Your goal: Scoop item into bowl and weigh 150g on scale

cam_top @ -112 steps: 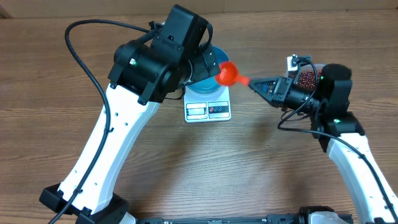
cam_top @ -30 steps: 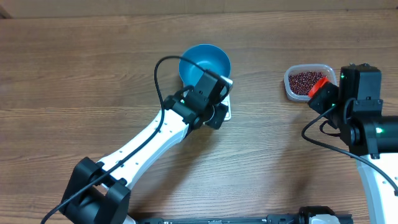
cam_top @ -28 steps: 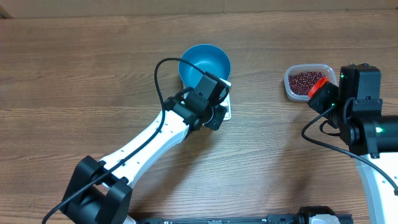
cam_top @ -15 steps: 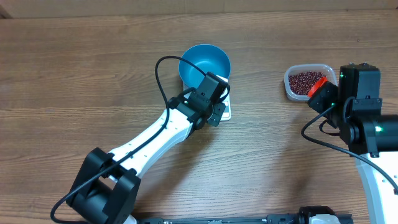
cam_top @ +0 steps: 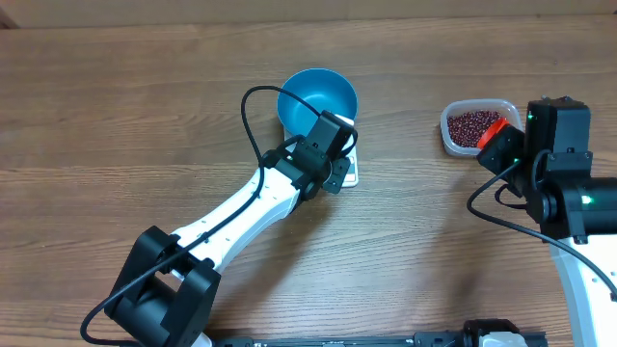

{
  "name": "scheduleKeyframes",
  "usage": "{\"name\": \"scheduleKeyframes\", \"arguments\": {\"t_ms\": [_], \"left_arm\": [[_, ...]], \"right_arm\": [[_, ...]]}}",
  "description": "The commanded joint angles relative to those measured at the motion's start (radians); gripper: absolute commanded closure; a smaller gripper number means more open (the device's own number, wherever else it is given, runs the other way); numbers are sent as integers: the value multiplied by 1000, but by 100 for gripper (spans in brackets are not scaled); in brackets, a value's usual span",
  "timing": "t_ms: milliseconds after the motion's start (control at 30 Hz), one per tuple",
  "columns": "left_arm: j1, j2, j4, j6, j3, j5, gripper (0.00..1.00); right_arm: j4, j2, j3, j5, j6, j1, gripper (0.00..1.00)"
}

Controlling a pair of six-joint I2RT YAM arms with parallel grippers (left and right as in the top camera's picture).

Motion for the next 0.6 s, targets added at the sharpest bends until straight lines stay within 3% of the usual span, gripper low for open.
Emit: {"name": "scheduleKeyframes", "arguments": {"t_ms": [0,567], "left_arm": [[3,13,27,20,-1,-13,96],[4,82,55,20,-3,-43,96]], "right_arm": [[9,-1,26,1,5,2,96],[13,2,26,-6,28,2,96]]}}
